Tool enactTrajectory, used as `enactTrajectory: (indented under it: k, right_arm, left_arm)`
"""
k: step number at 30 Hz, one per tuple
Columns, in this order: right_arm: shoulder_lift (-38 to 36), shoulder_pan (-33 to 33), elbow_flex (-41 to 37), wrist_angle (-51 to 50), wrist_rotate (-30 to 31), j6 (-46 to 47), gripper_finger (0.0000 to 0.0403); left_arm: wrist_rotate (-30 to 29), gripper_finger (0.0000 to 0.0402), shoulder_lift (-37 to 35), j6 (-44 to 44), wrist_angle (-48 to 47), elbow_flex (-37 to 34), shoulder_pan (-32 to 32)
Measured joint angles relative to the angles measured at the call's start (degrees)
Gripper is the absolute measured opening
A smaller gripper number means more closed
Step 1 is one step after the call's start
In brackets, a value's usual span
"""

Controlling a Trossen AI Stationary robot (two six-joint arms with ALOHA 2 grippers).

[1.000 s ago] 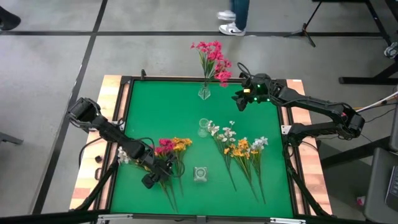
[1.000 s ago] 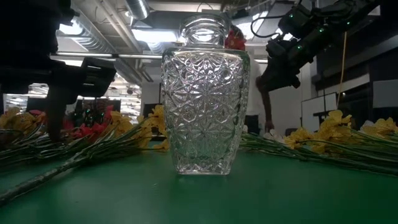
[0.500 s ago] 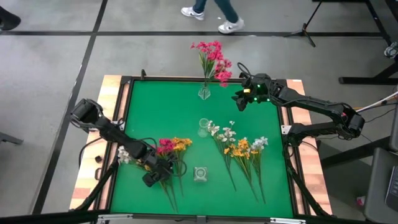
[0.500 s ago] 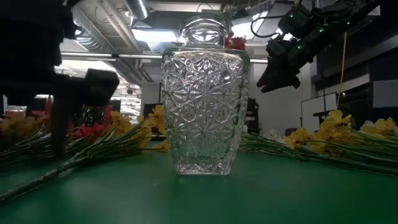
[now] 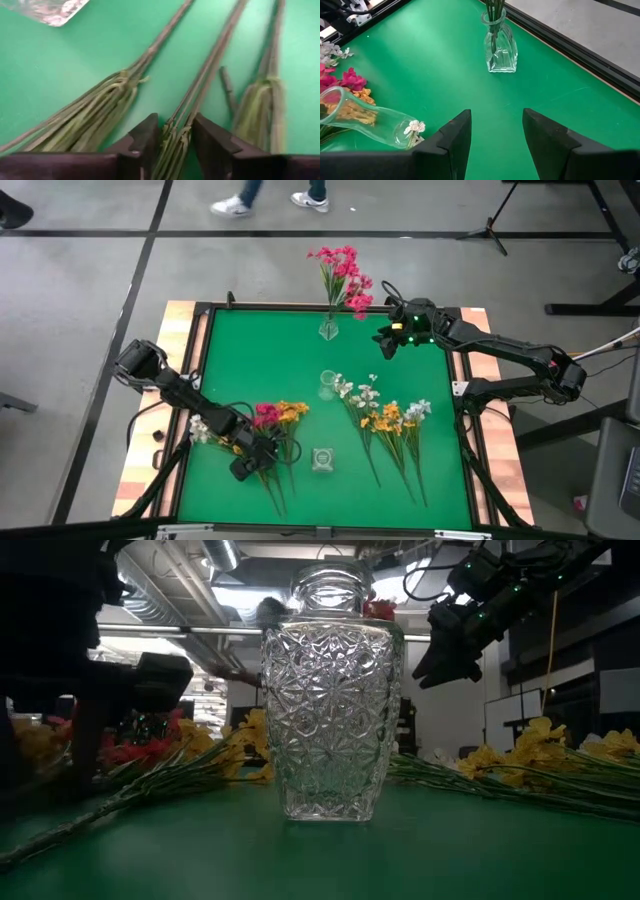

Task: Sort flowers into vase by color
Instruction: Put the pink flowers into the top transparent vase

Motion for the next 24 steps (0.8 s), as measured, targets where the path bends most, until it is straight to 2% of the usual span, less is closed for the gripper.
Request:
enactTrajectory:
  k: [6,10,19,24]
  right_arm:
    - [-0.15,0.00,0.00,-0.05,-0.02,0.06,0.0177]
    - [-1.03,0.00,0.00,-0.01,-0.02,0.08,0.0177]
    - [-5.44,0.00,0.00,-0.62,-0.02,0.48,0.0177]
    - [-8.68,0.00,0.00,-1.43,-0.03,0.89,0.0177]
  left_arm:
    - [-3.26,0.0040,-0.28,0.01,-0.12,-0.10,-0.66]
    - [-9.26,0.0013,-1.03,0.10,-0.86,0.63,-2.13]
    - [-16.82,0.0017,-1.08,0.09,-8.42,6.34,-4.25]
    - [-17.74,0.0017,-1.12,0.02,-13.95,9.83,-4.76]
